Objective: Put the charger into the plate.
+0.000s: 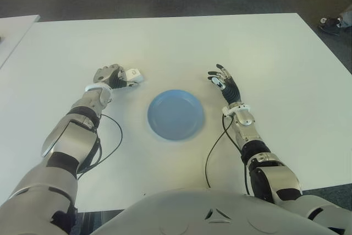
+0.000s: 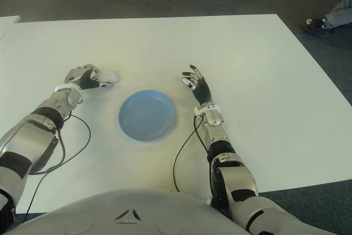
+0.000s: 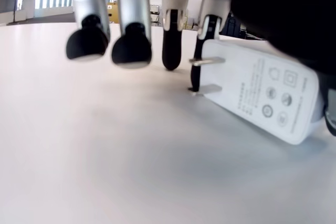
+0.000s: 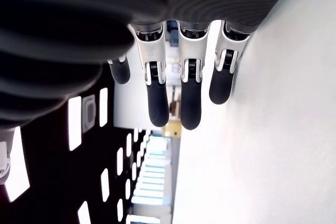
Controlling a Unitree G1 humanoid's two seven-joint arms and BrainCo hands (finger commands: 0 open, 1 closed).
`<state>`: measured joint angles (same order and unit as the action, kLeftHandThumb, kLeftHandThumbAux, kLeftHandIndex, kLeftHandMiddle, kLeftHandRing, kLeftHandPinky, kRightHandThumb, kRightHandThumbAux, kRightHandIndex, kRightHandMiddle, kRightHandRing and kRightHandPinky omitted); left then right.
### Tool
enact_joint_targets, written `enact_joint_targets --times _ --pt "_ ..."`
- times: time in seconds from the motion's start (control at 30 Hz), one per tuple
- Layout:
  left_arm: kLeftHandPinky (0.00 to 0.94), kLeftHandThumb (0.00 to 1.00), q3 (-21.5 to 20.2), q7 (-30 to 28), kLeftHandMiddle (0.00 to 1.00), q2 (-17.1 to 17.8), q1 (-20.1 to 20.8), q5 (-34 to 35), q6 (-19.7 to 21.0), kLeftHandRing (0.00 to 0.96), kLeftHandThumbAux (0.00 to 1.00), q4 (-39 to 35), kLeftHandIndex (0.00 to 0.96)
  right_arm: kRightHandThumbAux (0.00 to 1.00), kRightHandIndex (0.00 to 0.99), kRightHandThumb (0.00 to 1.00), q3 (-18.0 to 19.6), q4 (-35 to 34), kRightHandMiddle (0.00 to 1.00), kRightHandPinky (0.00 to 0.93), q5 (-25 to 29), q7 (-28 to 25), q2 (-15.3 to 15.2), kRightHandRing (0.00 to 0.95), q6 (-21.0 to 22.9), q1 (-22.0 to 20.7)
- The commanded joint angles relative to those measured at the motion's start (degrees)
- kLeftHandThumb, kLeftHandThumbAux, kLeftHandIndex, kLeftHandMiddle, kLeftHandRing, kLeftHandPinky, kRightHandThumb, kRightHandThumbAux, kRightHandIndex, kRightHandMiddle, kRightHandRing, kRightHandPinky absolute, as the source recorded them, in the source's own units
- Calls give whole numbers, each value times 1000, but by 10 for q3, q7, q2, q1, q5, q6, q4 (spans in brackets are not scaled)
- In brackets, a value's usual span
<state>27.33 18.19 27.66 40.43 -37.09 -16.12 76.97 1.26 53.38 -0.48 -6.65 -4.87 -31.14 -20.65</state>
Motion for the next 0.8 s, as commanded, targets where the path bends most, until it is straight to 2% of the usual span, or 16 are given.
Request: enact_joint_targets --times 0.03,0.53,0.63,0.8 --pt "836 750 -5 -10 854 -13 -1 5 -15 851 697 -4 442 449 74 0 -5 38 293 246 -4 -3 12 289 59 39" --pt "858 749 -26 2 873 0 12 17 -58 866 697 -33 442 470 77 0 -4 44 308 255 -4 -3 12 303 62 33" --pt "855 749 -33 8 876 10 9 22 -95 868 697 -59 442 481 78 0 -5 44 308 252 -5 -3 12 302 62 32" --pt "851 749 -40 13 876 21 -3 24 -133 868 697 -101 442 486 76 0 -6 44 305 248 -7 -1 12 299 63 32"
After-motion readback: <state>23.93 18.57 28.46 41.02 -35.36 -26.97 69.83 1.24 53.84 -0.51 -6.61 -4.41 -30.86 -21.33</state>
